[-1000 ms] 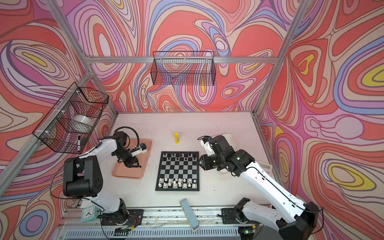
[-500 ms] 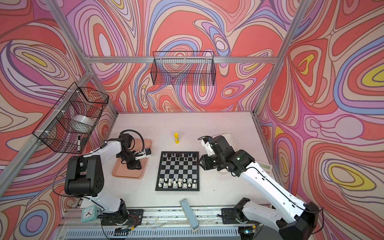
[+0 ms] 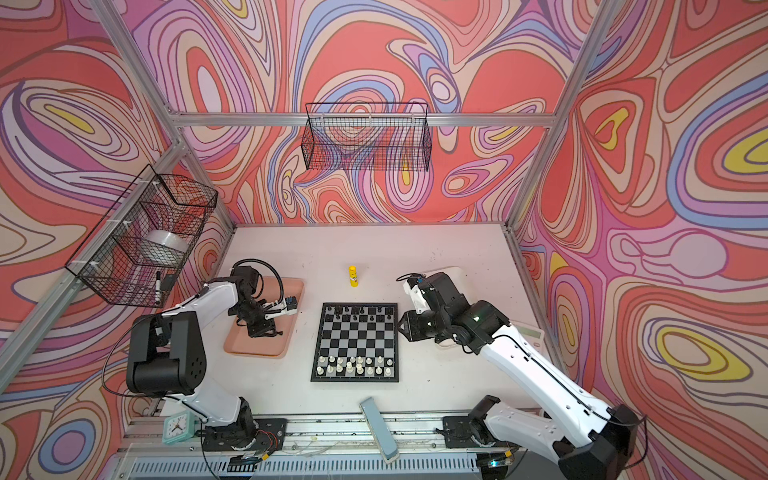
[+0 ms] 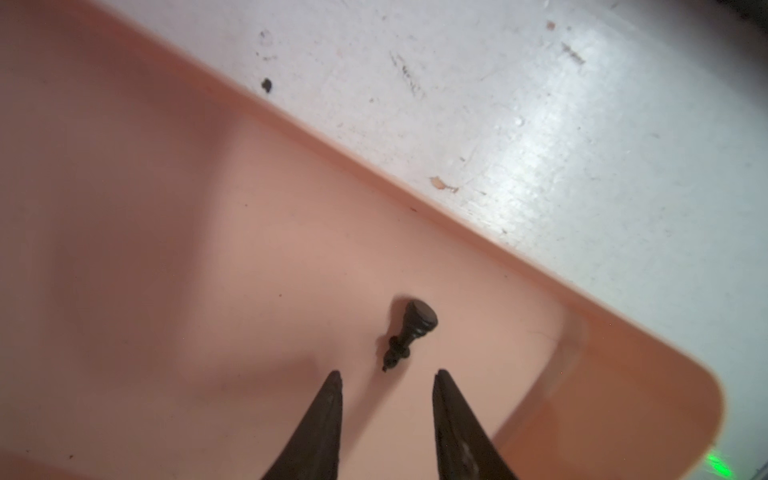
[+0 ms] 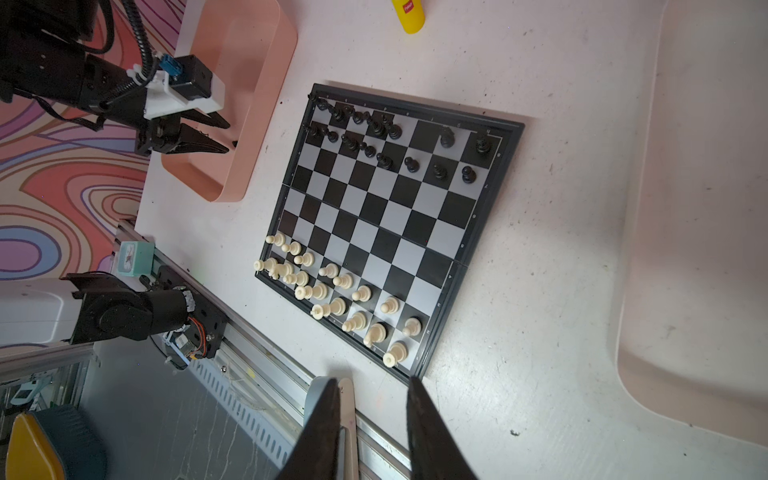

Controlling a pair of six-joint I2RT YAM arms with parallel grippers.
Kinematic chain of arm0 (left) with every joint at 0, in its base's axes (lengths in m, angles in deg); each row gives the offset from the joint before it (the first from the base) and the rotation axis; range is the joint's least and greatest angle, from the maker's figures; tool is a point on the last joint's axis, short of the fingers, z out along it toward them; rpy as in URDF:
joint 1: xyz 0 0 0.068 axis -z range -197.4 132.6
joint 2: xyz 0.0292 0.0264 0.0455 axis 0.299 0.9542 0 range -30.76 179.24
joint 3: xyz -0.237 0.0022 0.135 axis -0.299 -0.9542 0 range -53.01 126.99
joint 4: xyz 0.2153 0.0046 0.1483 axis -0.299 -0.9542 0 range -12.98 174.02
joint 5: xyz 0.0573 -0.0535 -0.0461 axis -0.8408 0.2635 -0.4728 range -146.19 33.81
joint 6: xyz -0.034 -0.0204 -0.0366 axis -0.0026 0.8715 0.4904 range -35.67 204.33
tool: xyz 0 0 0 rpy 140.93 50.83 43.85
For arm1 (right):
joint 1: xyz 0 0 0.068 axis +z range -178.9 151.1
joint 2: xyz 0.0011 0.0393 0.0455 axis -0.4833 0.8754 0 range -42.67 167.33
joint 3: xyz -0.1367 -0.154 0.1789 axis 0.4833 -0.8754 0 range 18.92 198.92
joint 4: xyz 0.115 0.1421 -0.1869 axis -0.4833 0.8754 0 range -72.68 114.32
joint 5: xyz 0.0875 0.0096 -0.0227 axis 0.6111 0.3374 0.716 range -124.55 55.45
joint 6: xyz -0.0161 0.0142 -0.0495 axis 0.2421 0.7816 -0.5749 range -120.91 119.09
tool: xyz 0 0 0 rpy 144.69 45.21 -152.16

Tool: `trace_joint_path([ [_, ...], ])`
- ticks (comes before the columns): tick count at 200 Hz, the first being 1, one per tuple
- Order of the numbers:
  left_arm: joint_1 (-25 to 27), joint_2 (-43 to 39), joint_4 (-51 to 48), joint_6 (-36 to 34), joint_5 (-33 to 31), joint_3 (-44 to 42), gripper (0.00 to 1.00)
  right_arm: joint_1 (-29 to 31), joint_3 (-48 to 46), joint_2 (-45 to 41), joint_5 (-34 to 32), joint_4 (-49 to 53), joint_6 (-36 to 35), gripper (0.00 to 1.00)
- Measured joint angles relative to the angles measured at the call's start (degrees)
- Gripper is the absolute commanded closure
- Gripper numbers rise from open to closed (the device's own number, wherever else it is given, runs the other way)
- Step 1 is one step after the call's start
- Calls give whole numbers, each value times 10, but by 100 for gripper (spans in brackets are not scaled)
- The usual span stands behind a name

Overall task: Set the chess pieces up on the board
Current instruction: 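Lower the left gripper onto the last black piece in the pink tray and close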

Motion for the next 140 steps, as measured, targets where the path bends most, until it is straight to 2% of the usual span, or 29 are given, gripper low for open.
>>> trace_joint_path([
  [79,1,12,17,-41,-22,-23,66,0,-7,0,-4,0,3,72],
  [140,14,15,32,-47,-29,-21,66,0,-7,0,-7,0,4,72],
])
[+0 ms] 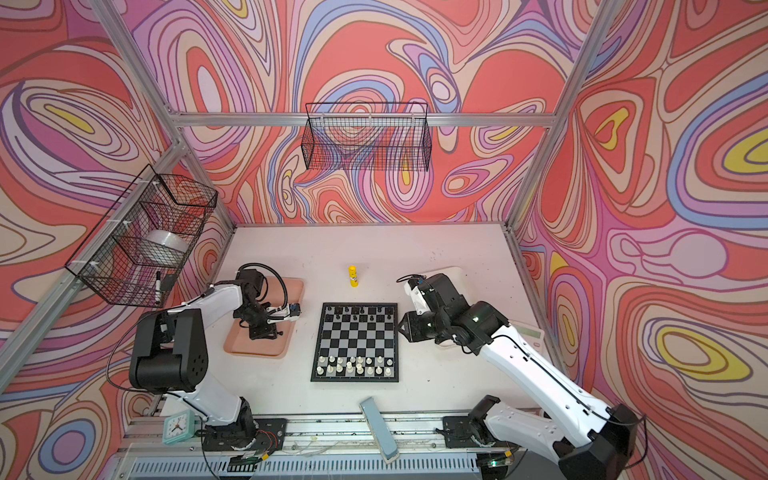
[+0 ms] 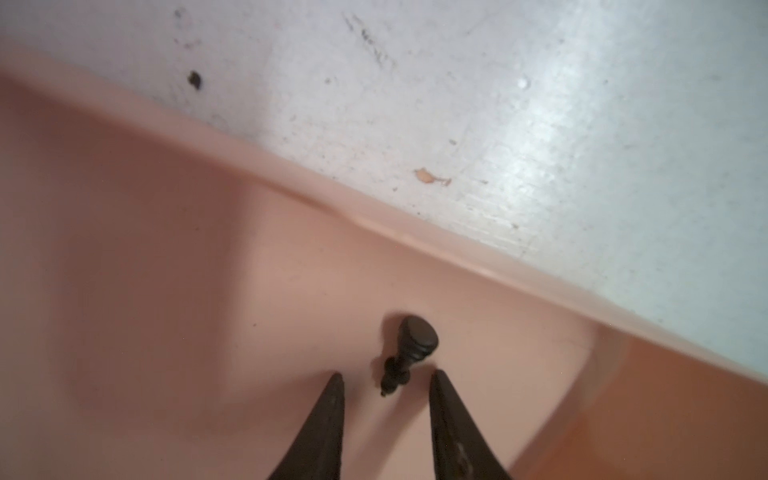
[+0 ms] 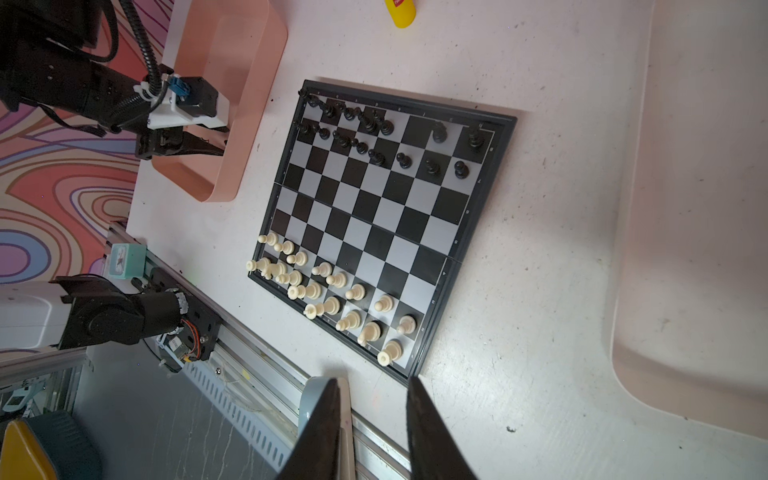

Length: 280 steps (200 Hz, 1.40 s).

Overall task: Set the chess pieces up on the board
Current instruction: 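Lower the left gripper onto the last black piece in the pink tray and close, then lift the black piece with the left gripper while the right gripper moves over the board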

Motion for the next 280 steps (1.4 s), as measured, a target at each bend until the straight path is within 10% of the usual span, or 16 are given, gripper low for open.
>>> trace_joint_path([
  [110,29,-8,16,-28,-34,-12,93,0,-1,0,-4,0,0,72],
  [280,31,-43,-44,5,-33,23,98,0,-5,40,33,-26,0,71],
])
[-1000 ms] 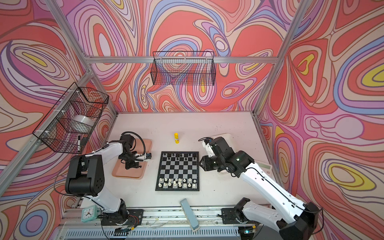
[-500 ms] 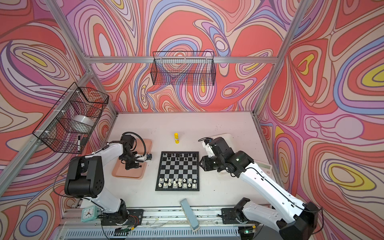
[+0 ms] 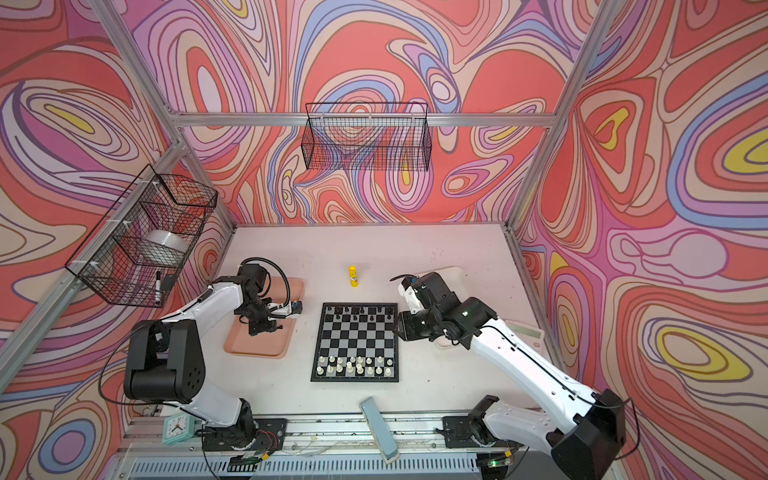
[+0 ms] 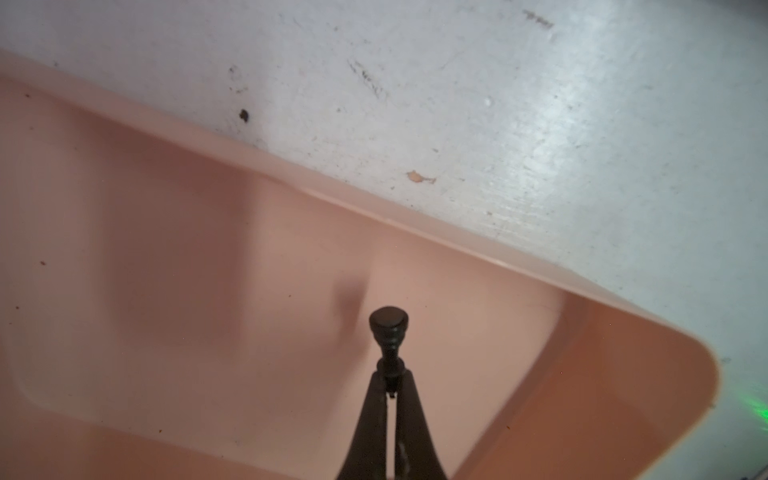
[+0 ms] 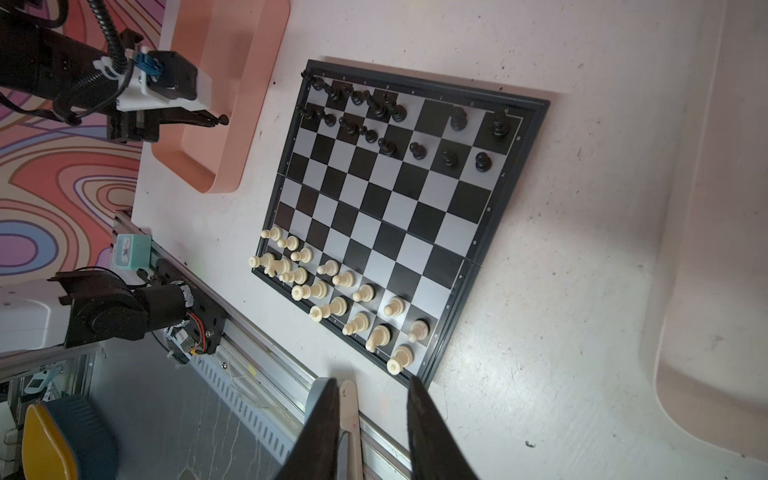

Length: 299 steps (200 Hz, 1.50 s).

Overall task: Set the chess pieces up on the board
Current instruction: 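Lift the black piece with the left gripper while the right gripper moves over the board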

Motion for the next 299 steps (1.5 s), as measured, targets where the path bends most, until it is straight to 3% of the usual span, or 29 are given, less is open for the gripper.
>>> trace_joint_path([
  [47,0,-3,-22,26,8,8,99,0,9,19,40,-22,0,71],
  [87,0,-3,-57,77,44,69,98,0,38,68,102,-61,0,71],
  [188,3,-3,-129,179,144,200,98,0,83,188,261,-248,46,71],
  [299,85,-19,-168,248,195,259,98,0,84,285,340,-449,147,71],
])
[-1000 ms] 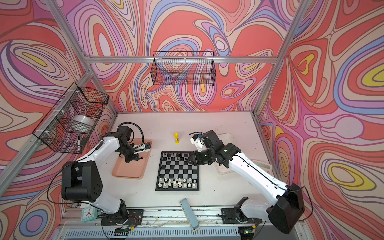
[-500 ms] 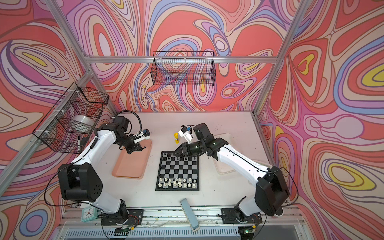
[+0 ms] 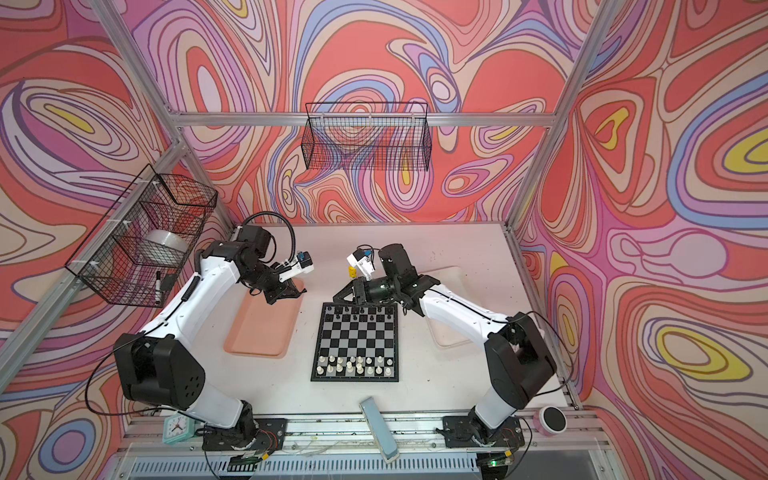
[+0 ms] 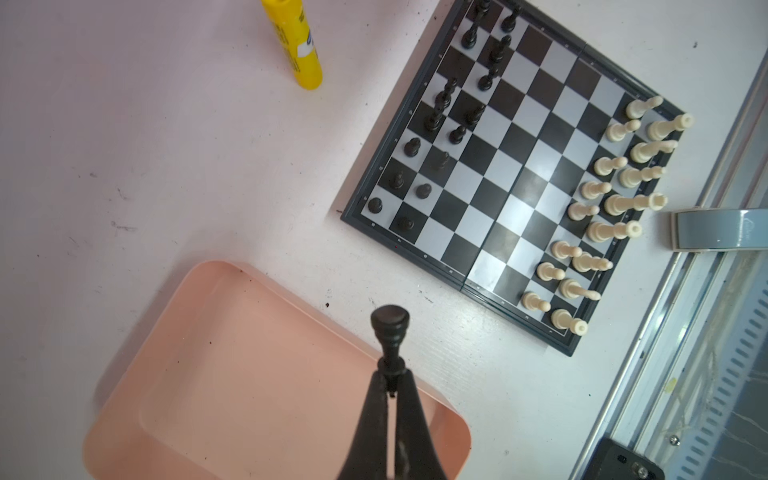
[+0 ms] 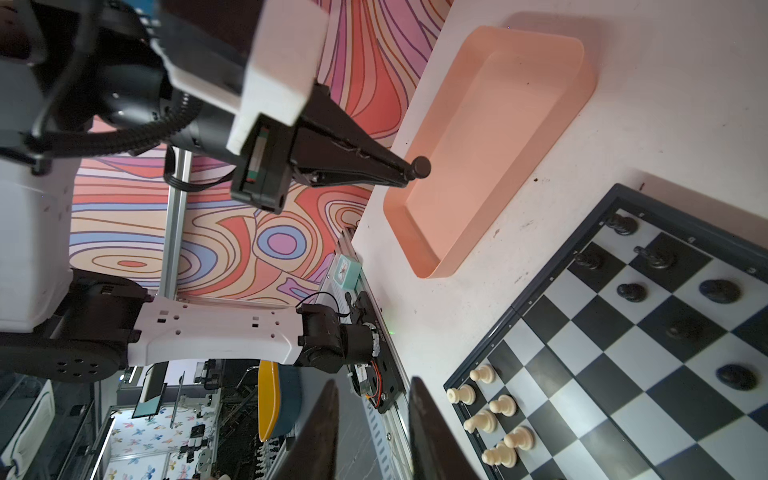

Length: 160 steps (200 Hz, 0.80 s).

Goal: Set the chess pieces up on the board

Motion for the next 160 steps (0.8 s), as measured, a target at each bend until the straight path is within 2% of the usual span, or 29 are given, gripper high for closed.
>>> trace_joint_path([
  [68,74,-6,-12,40,15,37,97,0,8,49,22,-71,41,71],
  [160,114,-23,-14,69,15,38,96,0,17,61,26,-99,56,70],
])
